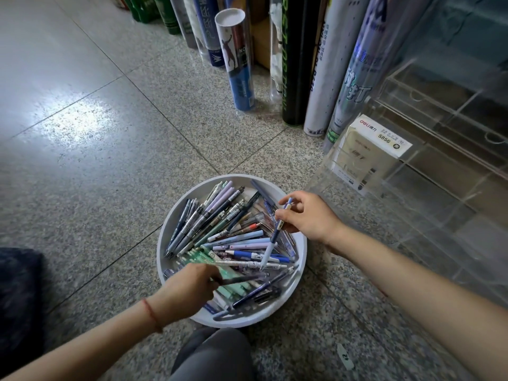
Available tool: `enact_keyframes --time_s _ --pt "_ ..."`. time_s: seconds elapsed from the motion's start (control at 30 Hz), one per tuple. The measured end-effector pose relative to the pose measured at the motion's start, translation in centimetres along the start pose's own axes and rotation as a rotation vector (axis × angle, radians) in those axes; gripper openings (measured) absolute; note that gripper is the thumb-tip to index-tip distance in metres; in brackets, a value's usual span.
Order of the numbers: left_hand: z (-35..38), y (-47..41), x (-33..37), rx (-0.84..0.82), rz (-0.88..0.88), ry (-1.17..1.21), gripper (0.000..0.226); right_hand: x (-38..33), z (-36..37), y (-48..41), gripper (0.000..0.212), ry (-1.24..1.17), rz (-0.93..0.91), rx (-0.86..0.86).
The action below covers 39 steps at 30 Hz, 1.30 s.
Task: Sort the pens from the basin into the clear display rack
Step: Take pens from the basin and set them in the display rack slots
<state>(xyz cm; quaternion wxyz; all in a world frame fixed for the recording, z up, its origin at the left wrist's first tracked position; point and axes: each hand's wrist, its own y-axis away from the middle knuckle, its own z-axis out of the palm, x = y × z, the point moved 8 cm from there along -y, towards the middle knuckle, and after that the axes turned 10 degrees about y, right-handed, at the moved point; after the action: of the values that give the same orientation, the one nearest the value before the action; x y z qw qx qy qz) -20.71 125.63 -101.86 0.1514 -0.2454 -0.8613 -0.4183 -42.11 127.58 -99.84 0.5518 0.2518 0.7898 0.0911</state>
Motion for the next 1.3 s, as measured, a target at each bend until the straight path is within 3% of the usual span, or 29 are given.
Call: enact_keyframes --time_s 0.13,0.27,0.47,0.53,0.63,0.73,0.87,0.97,1.03,1.1,1.3 --pt "-1.1 1.8 -1.0 -0.222 -0.197 0.369 0.023 -3.3 -0.7 0.2 0.02 0.032 -0.085 -0.071" --pt "-2.7 3.4 0.8 -0.264 -0.255 0.743 0.019 -7.6 -3.4 1.2 0.02 -0.093 -0.175 -0.104" --pt "-8.8 4.1 8.9 -0.151 0.014 1.003 0.024 -14.0 -9.1 4.0 0.012 -0.185 -0.338 -0.121" --pt "-11.0 4.0 12.5 -0.071 0.071 1.121 0.022 -15.7 -11.3 5.4 0.015 -0.192 -0.371 -0.11" --pt "-13.9 4.8 19.0 0.001 0.252 1.179 0.038 -18.0 -14.6 7.9 0.025 -0.173 -0.403 -0.083" --pt "-16.5 5.8 26.3 0.07 0.5 1.139 0.046 -20.2 -19.3 11.2 0.007 -0.136 -0.475 -0.033" --pt "-18.5 8.4 37.1 0.098 0.788 1.034 0.022 -22.5 -27.4 16.7 0.005 -0.137 -0.57 0.218" --pt "-19.2 10.0 43.3 0.199 0.924 0.996 0.024 -22.9 -33.2 20.9 0.014 -0.18 -0.624 0.453" --pt "-18.8 10.7 45.9 0.244 0.962 1.012 0.024 -22.6 -36.3 23.5 0.024 -0.162 -0.636 0.594" --pt "-17.4 10.7 47.5 0.182 0.933 1.099 0.024 -22.1 -39.1 26.4 0.025 -0.129 -0.653 0.755" --pt "-11.5 12.8 53.1 0.06 1.015 1.061 0.027 -19.3 -45.7 38.5 0.004 -0.227 -0.95 1.434"
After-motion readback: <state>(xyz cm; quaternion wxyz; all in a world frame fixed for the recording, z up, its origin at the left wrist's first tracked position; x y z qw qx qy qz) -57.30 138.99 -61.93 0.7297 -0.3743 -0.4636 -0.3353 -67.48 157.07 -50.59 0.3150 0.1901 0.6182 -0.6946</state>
